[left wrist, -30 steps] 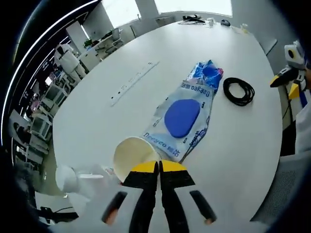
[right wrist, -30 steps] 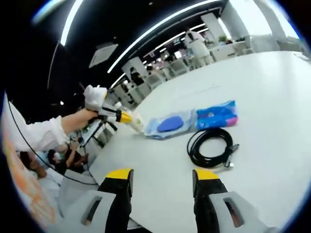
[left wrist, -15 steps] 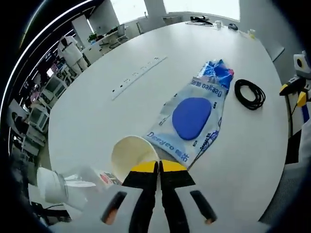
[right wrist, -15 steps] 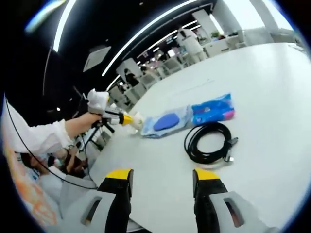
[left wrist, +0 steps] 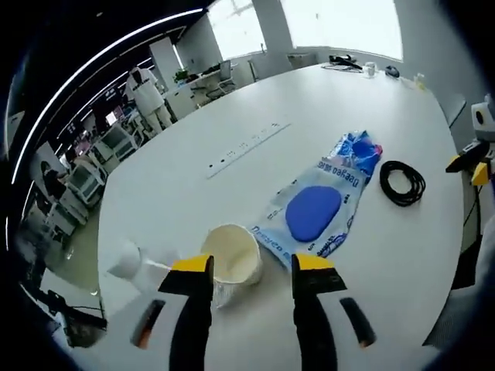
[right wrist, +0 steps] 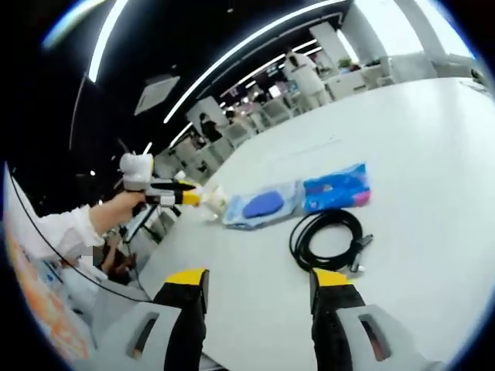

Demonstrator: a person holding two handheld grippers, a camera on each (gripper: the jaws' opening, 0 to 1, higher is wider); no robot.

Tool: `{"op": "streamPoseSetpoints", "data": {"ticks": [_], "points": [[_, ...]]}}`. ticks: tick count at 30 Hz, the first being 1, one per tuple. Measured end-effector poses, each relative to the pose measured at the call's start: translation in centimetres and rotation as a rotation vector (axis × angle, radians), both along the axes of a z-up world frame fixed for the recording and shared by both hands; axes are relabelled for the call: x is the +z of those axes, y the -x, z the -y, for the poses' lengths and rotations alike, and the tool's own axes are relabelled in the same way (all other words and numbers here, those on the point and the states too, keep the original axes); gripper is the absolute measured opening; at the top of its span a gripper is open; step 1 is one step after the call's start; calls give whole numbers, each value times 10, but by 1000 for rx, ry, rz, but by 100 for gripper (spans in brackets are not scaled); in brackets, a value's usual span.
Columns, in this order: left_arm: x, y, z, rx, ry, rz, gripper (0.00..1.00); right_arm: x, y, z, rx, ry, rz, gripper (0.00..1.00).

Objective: Arrange the tabletop items into an orderly group along one side of the table until the central work area is clear of visible clutter.

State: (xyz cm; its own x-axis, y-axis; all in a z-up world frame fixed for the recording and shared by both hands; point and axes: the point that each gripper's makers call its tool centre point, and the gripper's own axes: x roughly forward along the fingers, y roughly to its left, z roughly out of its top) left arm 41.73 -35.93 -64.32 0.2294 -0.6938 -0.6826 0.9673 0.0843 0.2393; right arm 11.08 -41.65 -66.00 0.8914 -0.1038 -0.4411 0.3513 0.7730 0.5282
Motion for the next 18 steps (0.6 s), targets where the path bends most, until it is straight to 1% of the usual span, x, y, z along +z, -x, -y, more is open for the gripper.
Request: {"op": "streamPoseSetpoints", "data": {"ticks": [2, 5, 7, 8, 9, 10, 11, 12, 13, 15, 17, 18], "points": [[4, 4, -11, 14, 16, -7, 42, 2, 1, 2, 6, 23, -9, 56], [11, 11, -26, 43, 60, -25, 46, 4, 5, 7, 3, 47, -21, 59], [15, 15, -37, 59, 87, -32, 52, 8, 8, 10, -4, 64, -16, 59], [16, 15, -43, 72, 93, -25, 57, 10, 10, 12, -8, 73, -10, 59], [20, 11, -51, 98, 105, 5, 66, 13, 12, 15, -13, 78, -2, 59], [24, 10, -55, 112, 132, 18, 74, 14, 13, 16, -17, 80, 1, 59], [28, 11, -57, 123, 166, 10, 81, 15, 15, 18, -20, 81, 2, 60], [30, 13, -61, 146, 196, -24, 89, 16, 16, 19, -22, 83, 0, 60], [32, 16, -67, 171, 219, -68, 92, 15, 18, 20, -23, 85, -7, 61], [32, 20, -75, 184, 234, -116, 94, 14, 23, 23, -24, 92, -27, 63], [34, 19, -87, 202, 243, -113, 94, 13, 26, 25, -25, 100, -35, 63], [34, 18, -94, 220, 253, -125, 95, 13, 29, 26, -30, 103, -45, 64]]}}
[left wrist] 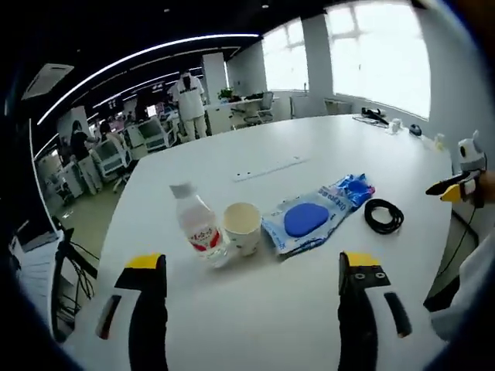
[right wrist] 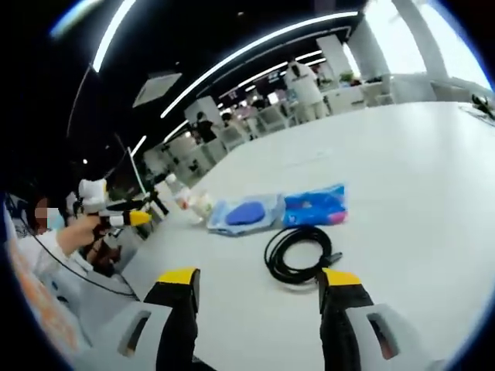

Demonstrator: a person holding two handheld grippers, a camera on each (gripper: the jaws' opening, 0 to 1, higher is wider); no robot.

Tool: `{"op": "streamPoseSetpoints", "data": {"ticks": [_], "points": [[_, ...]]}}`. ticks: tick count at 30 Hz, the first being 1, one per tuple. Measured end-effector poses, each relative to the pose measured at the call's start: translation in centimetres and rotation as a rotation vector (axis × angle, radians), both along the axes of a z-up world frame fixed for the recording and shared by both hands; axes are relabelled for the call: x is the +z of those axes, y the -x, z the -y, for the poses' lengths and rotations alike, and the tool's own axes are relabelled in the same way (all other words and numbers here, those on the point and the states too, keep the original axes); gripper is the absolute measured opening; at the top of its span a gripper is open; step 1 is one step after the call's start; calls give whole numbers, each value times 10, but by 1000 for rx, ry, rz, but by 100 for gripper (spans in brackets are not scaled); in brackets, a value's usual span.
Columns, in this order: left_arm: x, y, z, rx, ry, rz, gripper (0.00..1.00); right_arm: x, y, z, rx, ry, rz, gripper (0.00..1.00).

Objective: Arrange the tabletop items into an orderly group along one side of the table until the central work area is clear of visible clutter.

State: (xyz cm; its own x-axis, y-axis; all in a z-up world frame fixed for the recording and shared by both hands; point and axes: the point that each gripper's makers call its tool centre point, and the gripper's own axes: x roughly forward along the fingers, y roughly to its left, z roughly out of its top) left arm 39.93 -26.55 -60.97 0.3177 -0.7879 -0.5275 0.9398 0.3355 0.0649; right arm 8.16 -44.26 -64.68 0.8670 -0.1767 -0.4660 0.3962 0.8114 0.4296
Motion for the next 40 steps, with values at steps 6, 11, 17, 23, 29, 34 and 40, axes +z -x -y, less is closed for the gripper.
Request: {"op": "streamPoseSetpoints", "data": {"ticks": [6, 11, 17, 23, 29, 34, 40], "points": [[0, 5, -21, 64, 79, -129, 100, -5, 6, 2, -2, 13, -41, 70], [-11, 21, -35, 45, 48, -155, 100, -10, 12, 5, -4, 28, -75, 70], [-20, 31, -44, 41, 11, -189, 100, -12, 13, 8, -3, 20, -85, 71], [-23, 33, -44, 64, 4, -218, 100, -15, 18, 11, -16, 10, -86, 71], [-29, 35, -42, 67, -25, -236, 100, -22, 24, 11, -27, -13, -97, 70], [-34, 40, -44, 80, -29, -249, 100, -25, 25, 9, -24, -27, -105, 70], [-43, 48, -50, 99, -57, -293, 100, -26, 22, 10, -20, -39, -100, 70]]}}
